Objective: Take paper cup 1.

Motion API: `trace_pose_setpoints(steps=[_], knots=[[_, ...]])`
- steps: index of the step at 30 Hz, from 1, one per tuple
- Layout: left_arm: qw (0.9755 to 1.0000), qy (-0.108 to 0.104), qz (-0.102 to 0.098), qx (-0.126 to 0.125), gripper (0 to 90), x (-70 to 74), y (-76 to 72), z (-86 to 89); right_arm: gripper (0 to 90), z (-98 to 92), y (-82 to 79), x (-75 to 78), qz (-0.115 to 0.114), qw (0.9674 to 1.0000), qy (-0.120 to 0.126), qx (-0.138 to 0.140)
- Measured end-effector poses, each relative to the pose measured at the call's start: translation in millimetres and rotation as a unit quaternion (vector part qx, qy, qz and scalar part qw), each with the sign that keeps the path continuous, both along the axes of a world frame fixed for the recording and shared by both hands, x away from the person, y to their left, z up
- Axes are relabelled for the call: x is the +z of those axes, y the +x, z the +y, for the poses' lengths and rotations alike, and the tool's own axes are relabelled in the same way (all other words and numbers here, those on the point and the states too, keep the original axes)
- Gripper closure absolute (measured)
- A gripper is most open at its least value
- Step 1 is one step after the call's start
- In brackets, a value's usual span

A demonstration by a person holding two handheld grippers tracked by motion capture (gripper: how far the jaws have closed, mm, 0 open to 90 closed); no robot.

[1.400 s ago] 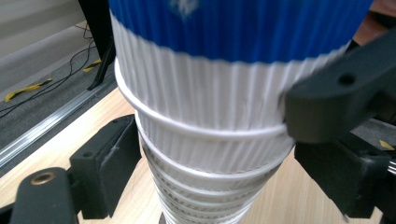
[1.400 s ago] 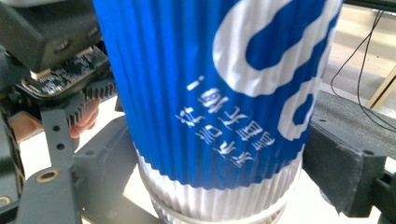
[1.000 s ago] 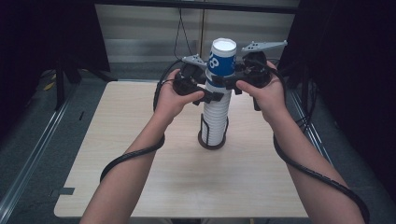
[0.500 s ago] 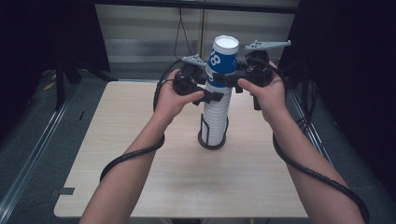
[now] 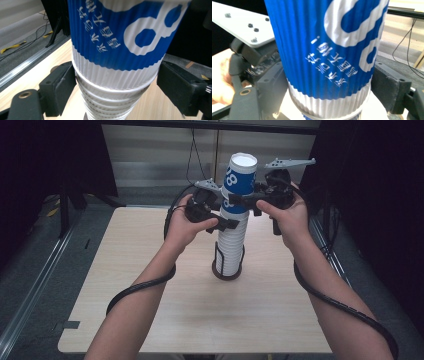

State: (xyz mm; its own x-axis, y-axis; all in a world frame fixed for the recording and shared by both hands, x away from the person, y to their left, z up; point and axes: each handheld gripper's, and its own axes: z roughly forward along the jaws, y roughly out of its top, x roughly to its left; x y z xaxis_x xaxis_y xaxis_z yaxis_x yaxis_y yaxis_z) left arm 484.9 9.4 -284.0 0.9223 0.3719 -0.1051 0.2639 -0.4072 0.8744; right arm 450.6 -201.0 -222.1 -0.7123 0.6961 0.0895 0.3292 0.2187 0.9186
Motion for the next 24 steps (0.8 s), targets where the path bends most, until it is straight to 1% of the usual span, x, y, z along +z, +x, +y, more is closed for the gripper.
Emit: trace_pose_setpoints(steps=[4, 5, 9, 17, 18, 20, 23, 24], knots=[[1.0000, 0.001, -0.001, -0.001, 16.1, 0.0, -0.5, 0.2, 20.7, -0.1, 0.2, 2.9, -0.002, 1.0000, 0.003, 0.001], [1.0000, -0.002, 0.001, -0.001, 16.2, -0.3, -1.1, 0.0, 20.8, -0.3, 0.2, 3.7, -0.003, 1.0000, 0.003, -0.002], [1.0000, -0.003, 0.000, -0.004, 16.6, -0.8, -1.3, 0.2, 21.0, -0.6, 0.6, 7.4, -0.007, 0.9999, 0.014, 0.002], [1.0000, -0.001, 0.001, -0.002, 17.3, -1.2, -1.6, 0.8, 21.1, -0.9, -0.4, 12.4, -0.013, 0.9999, 0.010, -0.002], [1.0000, 0.000, 0.000, -0.004, 17.5, -1.5, -1.8, 1.2, 21.1, -2.1, -0.3, 13.2, -0.012, 0.9998, 0.015, -0.002], [1.0000, 0.003, 0.002, -0.008, 17.9, -2.2, -2.1, 1.4, 21.0, -3.3, -0.3, 14.0, -0.015, 0.9998, 0.012, -0.003], [1.0000, 0.004, 0.003, -0.007, 17.9, -3.4, -2.5, 0.9, 21.0, -4.9, -1.0, 15.2, -0.018, 0.9997, 0.016, -0.005], [0.9999, 0.008, 0.001, -0.008, 17.9, -4.0, -2.1, 1.0, 21.0, -5.9, -1.6, 16.9, -0.018, 0.9997, 0.016, -0.004]])
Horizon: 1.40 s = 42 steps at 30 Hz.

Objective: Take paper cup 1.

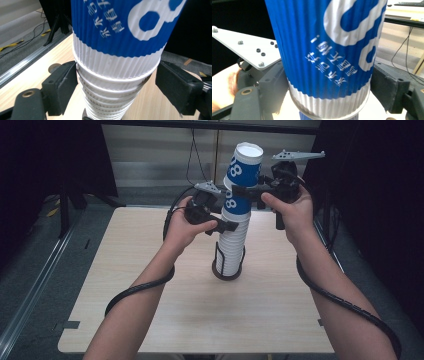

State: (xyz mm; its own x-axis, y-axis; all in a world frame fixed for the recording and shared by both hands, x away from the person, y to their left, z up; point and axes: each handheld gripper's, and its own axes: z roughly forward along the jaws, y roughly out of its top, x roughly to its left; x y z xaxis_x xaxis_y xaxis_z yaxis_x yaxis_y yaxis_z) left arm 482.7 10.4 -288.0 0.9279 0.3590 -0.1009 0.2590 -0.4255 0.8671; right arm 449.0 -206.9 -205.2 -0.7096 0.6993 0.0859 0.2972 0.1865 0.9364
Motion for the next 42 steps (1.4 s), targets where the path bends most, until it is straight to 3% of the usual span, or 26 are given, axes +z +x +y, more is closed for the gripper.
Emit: trace_pose_setpoints(steps=[29, 42], knots=[[0.9998, 0.015, 0.007, 0.012, 16.8, -9.7, -4.0, 17.3, 20.8, -27.9, -21.2, 9.5, -0.012, 0.9998, 0.014, 0.004], [0.9997, 0.023, 0.007, 0.002, 16.6, -12.3, -9.2, 17.2, 20.7, -59.8, -39.7, 1.6, -0.010, 0.9999, 0.003, -0.006]])
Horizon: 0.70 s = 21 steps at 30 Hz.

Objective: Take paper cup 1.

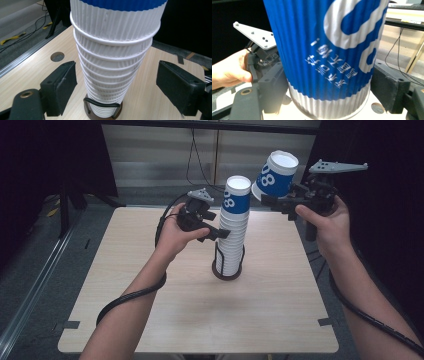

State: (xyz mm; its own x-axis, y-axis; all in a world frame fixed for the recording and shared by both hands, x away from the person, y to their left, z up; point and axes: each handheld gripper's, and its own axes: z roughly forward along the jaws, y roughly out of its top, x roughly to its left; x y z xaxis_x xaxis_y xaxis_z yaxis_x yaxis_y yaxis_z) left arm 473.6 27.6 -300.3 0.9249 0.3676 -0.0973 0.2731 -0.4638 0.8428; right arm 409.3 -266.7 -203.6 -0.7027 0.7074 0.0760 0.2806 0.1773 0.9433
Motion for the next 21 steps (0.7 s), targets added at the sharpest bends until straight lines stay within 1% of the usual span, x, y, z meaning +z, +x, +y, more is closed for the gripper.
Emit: trace_pose_setpoints(steps=[1, 3, 9, 11, 13, 14, 17, 18, 19, 21], knots=[[1.0000, 0.000, 0.000, 0.000, 16.6, 0.0, 0.0, 0.0, 20.7, 0.0, 0.0, 0.0, 0.000, 1.0000, 0.000, 0.000], [1.0000, 0.003, 0.002, 0.001, 16.6, 0.1, -0.6, 1.0, 20.7, -5.9, -3.3, -1.5, -0.001, 1.0000, -0.003, -0.001], [1.0000, 0.000, 0.004, 0.005, 16.6, -1.1, -1.5, 3.8, 20.7, -19.2, -9.4, -6.7, 0.003, 1.0000, -0.006, -0.008], [1.0000, 0.003, 0.003, 0.003, 16.6, -1.7, -3.1, 4.6, 20.7, -21.5, -10.8, -9.3, 0.004, 0.9999, -0.012, -0.009], [1.0000, 0.003, 0.002, 0.002, 16.6, -1.9, -3.6, 4.6, 20.7, -22.7, -11.5, -10.6, 0.004, 0.9999, -0.010, -0.007], [1.0000, 0.004, 0.001, -0.001, 16.6, -2.4, -5.1, 4.6, 20.7, -24.6, -13.0, -13.3, 0.004, 0.9999, -0.013, -0.006], [1.0000, 0.006, 0.002, -0.003, 16.6, -3.2, -6.3, 4.8, 20.7, -26.0, -14.2, -16.8, 0.009, 0.9998, -0.015, -0.006], [0.9999, 0.011, 0.002, -0.004, 16.6, -4.3, -7.4, 5.3, 20.7, -26.6, -15.2, -20.8, 0.010, 0.9998, -0.019, -0.004], [1.0000, 0.008, 0.003, -0.005, 16.6, -5.6, -8.0, 5.1, 20.7, -26.3, -15.7, -23.0, 0.011, 0.9997, -0.021, -0.003], [0.9999, 0.013, 0.003, -0.006, 16.6, -7.1, -9.1, 5.9, 20.7, -25.5, -16.6, -27.4, 0.013, 0.9996, -0.025, 0.000]])
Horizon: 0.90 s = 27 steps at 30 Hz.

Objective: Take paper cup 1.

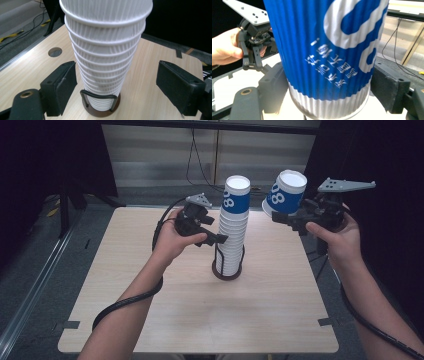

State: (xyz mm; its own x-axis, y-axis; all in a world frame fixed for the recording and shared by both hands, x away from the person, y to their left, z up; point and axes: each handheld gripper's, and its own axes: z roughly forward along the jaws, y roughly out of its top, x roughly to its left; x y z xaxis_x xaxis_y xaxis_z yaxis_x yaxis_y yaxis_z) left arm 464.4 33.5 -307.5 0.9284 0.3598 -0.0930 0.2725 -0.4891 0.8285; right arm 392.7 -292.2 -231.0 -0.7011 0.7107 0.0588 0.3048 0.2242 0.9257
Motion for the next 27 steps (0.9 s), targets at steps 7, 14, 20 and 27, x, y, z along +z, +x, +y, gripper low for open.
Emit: trace_pose_setpoints(steps=[7, 14, 20, 27], knots=[[1.0000, 0.002, 0.005, -0.005, 16.6, -4.1, -3.9, 4.0, 20.7, 0.3, -2.1, -15.5, 0.008, 0.9999, -0.005, 0.009], [0.9999, 0.007, 0.005, -0.014, 16.6, -7.2, -9.5, 5.7, 20.7, 0.8, -6.5, -29.7, 0.017, 0.9997, -0.005, 0.019], [0.9998, 0.009, 0.005, -0.020, 16.6, -9.9, -13.7, 4.9, 20.7, 3.9, -9.9, -40.8, 0.025, 0.9992, -0.014, 0.030], [0.9993, 0.019, 0.004, -0.032, 16.6, -12.3, -20.9, 5.9, 20.7, 8.2, -14.7, -55.4, 0.035, 0.9981, -0.025, 0.046]])
